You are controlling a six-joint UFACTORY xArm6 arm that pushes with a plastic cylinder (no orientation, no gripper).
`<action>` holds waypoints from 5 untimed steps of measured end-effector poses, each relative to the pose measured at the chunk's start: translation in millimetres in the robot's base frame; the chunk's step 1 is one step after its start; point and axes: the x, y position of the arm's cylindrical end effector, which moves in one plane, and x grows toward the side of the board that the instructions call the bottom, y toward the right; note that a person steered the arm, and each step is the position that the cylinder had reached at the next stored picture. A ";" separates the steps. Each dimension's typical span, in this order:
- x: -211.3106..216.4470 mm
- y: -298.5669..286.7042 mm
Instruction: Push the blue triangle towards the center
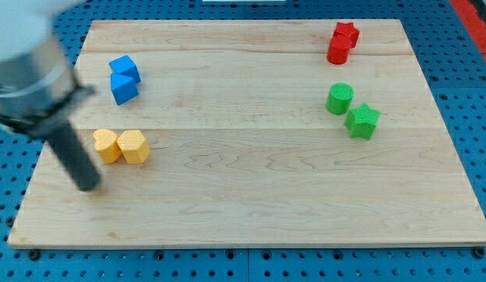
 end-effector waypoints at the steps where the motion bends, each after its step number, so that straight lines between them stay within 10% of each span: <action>1: -77.6 -12.3; 3: -163.7 24.7; 5: -145.4 168.6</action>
